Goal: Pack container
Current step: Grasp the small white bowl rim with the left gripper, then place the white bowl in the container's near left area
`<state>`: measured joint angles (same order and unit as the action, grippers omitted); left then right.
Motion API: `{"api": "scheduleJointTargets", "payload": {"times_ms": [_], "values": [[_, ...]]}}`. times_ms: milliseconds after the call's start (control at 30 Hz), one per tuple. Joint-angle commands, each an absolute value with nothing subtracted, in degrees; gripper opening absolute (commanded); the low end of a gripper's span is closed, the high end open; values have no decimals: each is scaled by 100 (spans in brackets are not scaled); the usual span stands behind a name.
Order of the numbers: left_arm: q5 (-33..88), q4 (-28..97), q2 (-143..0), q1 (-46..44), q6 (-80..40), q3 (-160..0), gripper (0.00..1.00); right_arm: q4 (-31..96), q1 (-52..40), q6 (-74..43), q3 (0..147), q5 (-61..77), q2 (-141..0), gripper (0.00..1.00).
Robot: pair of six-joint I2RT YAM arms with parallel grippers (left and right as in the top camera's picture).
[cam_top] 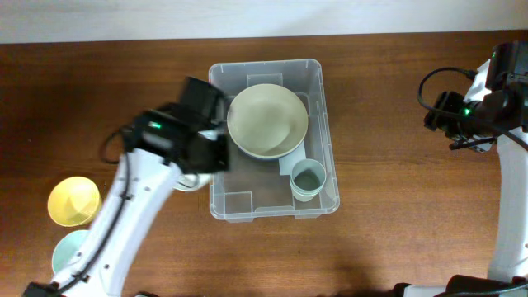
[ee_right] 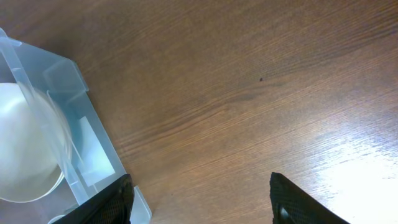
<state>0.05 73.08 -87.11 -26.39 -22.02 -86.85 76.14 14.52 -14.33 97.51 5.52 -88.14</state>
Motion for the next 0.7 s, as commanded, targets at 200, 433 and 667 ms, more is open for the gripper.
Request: {"api": "scheduleJointTargets", "payload": {"times_ms": [200, 433, 667], "values": [[110, 7011, -8906, -4145, -2095, -8737, 0, 7627, 1426, -1378, 9734, 565, -8825, 65], [132, 6976, -9465, -4154, -2093, -8737, 1, 7634, 1426, -1378, 9734, 563, -8825, 65], [-141, 7041, -9461, -4051, -2093, -9017, 43, 7634, 1426, -1378, 9734, 563, -8825, 66]]}}
